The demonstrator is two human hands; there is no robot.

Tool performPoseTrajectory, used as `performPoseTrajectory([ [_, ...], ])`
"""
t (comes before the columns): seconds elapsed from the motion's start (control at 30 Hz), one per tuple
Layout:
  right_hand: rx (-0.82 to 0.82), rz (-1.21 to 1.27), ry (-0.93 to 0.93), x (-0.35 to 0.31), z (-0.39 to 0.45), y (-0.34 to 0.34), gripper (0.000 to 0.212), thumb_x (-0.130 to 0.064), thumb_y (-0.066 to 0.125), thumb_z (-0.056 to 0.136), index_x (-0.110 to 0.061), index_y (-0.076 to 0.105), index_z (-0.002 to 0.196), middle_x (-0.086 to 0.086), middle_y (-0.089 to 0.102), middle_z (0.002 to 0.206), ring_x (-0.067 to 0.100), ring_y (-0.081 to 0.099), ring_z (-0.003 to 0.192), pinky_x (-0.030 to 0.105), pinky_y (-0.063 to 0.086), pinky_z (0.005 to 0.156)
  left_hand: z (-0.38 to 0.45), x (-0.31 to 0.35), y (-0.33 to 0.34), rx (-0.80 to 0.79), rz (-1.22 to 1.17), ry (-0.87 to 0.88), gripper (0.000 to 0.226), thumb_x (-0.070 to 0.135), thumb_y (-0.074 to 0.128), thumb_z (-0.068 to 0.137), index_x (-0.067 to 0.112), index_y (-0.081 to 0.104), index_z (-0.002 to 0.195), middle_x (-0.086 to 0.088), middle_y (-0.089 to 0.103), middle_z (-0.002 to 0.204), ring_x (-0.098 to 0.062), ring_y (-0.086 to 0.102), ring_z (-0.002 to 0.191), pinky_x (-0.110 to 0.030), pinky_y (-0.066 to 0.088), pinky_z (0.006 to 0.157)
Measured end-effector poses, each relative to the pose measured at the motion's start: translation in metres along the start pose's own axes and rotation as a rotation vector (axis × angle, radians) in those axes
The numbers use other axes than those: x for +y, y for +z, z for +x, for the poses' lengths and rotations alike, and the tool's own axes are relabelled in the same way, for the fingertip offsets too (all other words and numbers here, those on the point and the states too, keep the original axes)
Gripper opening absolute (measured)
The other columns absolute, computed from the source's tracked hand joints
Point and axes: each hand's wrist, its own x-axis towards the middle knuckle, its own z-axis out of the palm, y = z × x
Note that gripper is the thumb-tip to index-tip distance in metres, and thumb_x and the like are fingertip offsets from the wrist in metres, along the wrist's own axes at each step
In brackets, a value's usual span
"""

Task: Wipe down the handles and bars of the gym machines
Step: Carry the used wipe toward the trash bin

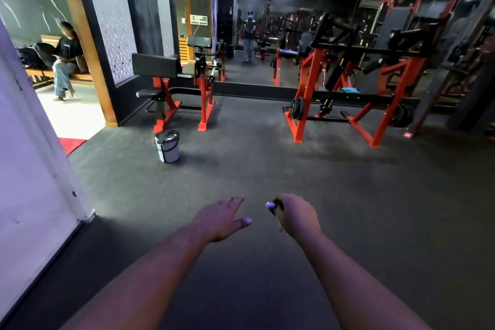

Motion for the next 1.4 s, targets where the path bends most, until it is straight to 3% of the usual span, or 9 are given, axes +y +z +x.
performPoseTrajectory([
  [0.37,0.083,0.041,-0.035,0.052,0.249,0.051,0.036,-0.055,0.058,0.096,-0.020,0.060,0.088,0.002,0.070,0.081,0.025,0.068,0.077,0.030,0.042,0.057,0.248,-0.054,-0.040,-0.034,-0.047,-0.009,0.081,0.062,0.048,0.100,0.019,0.022,0.163,-0.006,0.031,0.166,-0.025,0.031,0.151,-0.034,0.027,0.118],
  [0.47,0.080,0.062,-0.046,0.075,0.333,0.062,0.035,-0.054,0.058,0.096,-0.021,0.060,0.086,0.000,0.069,0.078,0.023,0.068,0.072,0.031,0.045,0.057,0.327,-0.071,-0.046,0.009,-0.087,-0.029,0.123,0.102,0.017,0.071,0.019,0.025,0.162,-0.007,0.037,0.163,-0.027,0.036,0.147,-0.037,0.031,0.119],
  [0.57,0.037,0.088,-0.068,0.087,0.406,0.067,0.030,-0.050,0.059,0.096,-0.022,0.062,0.088,0.000,0.070,0.078,0.023,0.069,0.070,0.032,0.050,0.060,0.397,-0.095,-0.050,0.032,-0.062,-0.071,0.146,0.110,-0.007,0.046,0.025,0.025,0.161,-0.003,0.038,0.162,-0.026,0.038,0.146,-0.045,0.037,0.117],
  [0.77,-0.020,0.074,-0.133,0.090,0.537,0.096,0.019,-0.039,0.058,0.098,-0.023,0.069,0.097,-0.003,0.071,0.097,0.026,0.065,0.083,0.031,0.038,0.061,0.506,-0.126,-0.071,-0.003,-0.064,-0.146,0.087,0.079,0.039,0.092,0.028,0.023,0.161,0.000,0.035,0.164,-0.024,0.037,0.148,-0.045,0.040,0.113],
  [0.9,-0.089,0.056,-0.157,0.080,0.629,0.137,0.020,-0.039,0.055,0.098,-0.024,0.067,0.099,-0.002,0.070,0.100,0.026,0.064,0.083,0.034,0.049,0.065,0.587,-0.178,-0.072,0.001,-0.100,-0.184,0.084,0.076,0.043,0.094,0.029,0.023,0.162,0.003,0.033,0.165,-0.023,0.035,0.149,-0.045,0.039,0.114],
  [1.1,-0.202,-0.002,-0.100,0.062,0.755,0.181,0.020,-0.023,0.053,0.095,-0.027,0.068,0.107,-0.002,0.068,0.107,0.025,0.063,0.090,0.031,0.047,0.067,0.701,-0.253,-0.083,-0.022,-0.137,-0.211,0.086,0.075,0.044,0.094,0.027,0.022,0.162,0.003,0.030,0.166,-0.024,0.034,0.149,-0.044,0.039,0.114],
  [1.13,-0.236,-0.016,-0.092,0.049,0.817,0.207,0.022,-0.020,0.052,0.094,-0.028,0.068,0.107,-0.002,0.068,0.107,0.025,0.063,0.089,0.031,0.048,0.067,0.751,-0.293,-0.093,-0.055,-0.168,-0.234,0.086,0.075,0.044,0.094,0.027,0.022,0.162,0.003,0.030,0.166,-0.024,0.034,0.149,-0.044,0.038,0.115],
  [1.23,-0.263,-0.010,-0.059,0.045,0.835,0.206,0.027,-0.018,0.049,0.093,-0.030,0.069,0.107,-0.003,0.068,0.106,0.022,0.063,0.085,0.030,0.045,0.065,0.772,-0.311,-0.101,-0.059,-0.141,-0.219,0.086,0.075,0.045,0.095,0.026,0.022,0.162,0.002,0.031,0.166,-0.023,0.033,0.150,-0.045,0.038,0.116],
  [1.4,-0.309,0.023,-0.035,0.032,0.960,0.246,0.028,-0.019,0.045,0.094,-0.032,0.069,0.103,-0.006,0.069,0.103,0.017,0.061,0.070,0.030,0.045,0.064,0.882,-0.383,-0.123,-0.111,-0.175,-0.285,0.086,0.074,0.045,0.095,0.026,0.022,0.162,0.002,0.030,0.166,-0.023,0.033,0.150,-0.046,0.038,0.115],
])
